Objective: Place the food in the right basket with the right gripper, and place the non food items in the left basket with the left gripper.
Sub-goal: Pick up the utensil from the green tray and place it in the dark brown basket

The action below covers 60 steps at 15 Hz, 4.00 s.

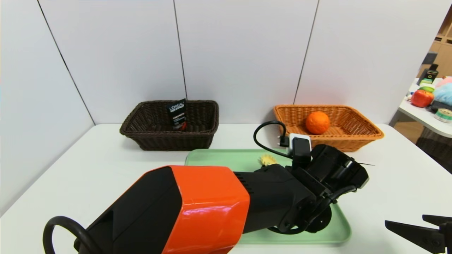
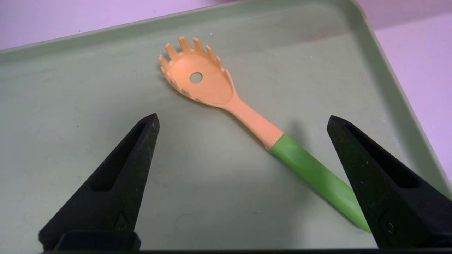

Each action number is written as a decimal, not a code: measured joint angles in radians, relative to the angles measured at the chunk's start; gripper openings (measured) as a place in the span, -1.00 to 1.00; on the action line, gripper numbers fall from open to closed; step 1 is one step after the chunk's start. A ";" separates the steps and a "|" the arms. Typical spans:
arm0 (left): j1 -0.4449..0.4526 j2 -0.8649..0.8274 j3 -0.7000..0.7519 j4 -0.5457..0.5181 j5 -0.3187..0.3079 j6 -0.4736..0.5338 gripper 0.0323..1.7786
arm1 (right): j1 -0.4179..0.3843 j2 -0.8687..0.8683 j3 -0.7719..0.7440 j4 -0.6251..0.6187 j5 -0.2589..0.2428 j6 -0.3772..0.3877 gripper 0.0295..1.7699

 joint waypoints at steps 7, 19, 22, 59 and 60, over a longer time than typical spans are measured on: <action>0.002 -0.027 0.000 0.060 -0.074 -0.003 0.90 | 0.006 -0.008 0.002 0.000 -0.001 0.000 0.92; 0.006 -0.041 0.000 0.088 -0.140 -0.036 0.90 | 0.043 -0.037 0.014 0.003 -0.003 0.003 0.92; 0.005 -0.023 0.000 0.066 -0.144 -0.039 0.90 | 0.043 -0.038 0.016 0.003 -0.002 0.002 0.92; 0.011 0.019 0.000 0.050 -0.148 -0.046 0.90 | 0.044 -0.048 0.022 0.001 0.004 0.006 0.92; 0.011 0.018 0.000 0.051 -0.147 -0.046 0.90 | 0.044 -0.048 0.022 0.001 0.004 0.005 0.92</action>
